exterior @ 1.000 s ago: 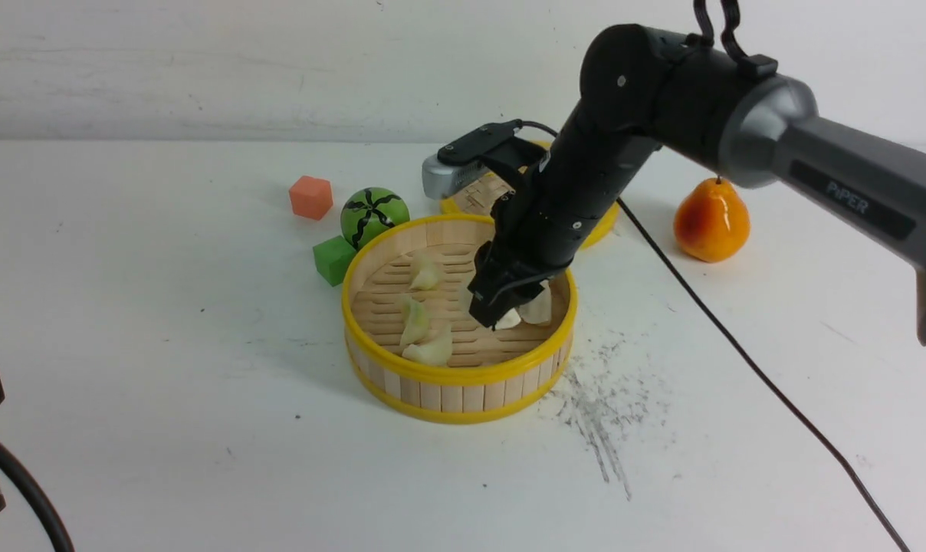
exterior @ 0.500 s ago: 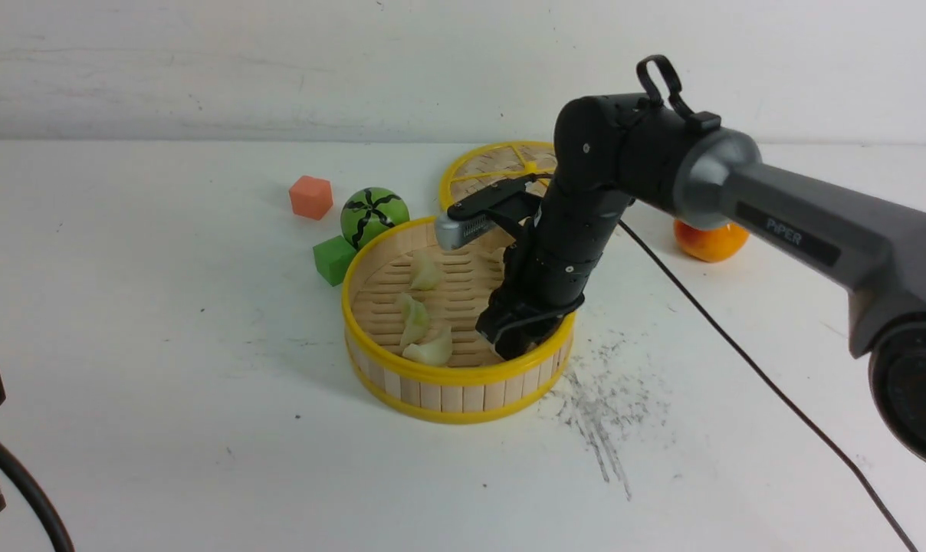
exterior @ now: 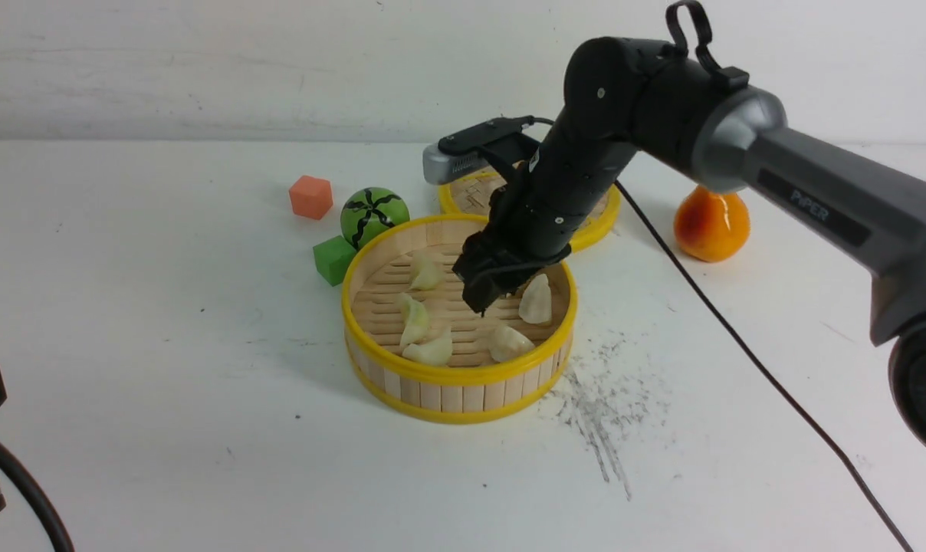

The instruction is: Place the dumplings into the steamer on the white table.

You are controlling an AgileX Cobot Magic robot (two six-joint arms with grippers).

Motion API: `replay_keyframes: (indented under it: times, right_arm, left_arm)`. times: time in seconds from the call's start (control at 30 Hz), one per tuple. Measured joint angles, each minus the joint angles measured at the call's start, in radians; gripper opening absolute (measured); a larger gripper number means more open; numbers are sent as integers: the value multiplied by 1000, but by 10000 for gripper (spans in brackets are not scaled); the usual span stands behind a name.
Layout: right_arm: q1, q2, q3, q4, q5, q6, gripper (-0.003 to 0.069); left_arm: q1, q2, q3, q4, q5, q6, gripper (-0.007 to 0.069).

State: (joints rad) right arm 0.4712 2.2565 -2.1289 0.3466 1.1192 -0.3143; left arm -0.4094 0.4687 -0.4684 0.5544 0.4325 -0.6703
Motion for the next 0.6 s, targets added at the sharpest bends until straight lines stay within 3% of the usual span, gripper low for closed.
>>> replay_keyframes:
  times: [0.07,0.1,0.17,0.2,0.3,0.6]
  right_arm:
    - [5,3,-1,23,-3,7,281]
    - [16,13,-4,42,-14,11,203]
    - [32,32,-5,52,-23,11,115]
    - [34,34,-5,54,-23,11,107]
    - [58,73,-5,65,-21,3,-11]
    - [76,51,-8,80,27,-3,-15]
  left_arm:
    - [0,0,0,0,0,0,174]
    - [0,0,0,0,-2,0,176]
    - [0,0,0,0,-6,0,177]
    - [0,0,0,0,-7,0,178]
    - [0,0,0,0,-7,0,181]
    - [0,0,0,0,-6,0,181]
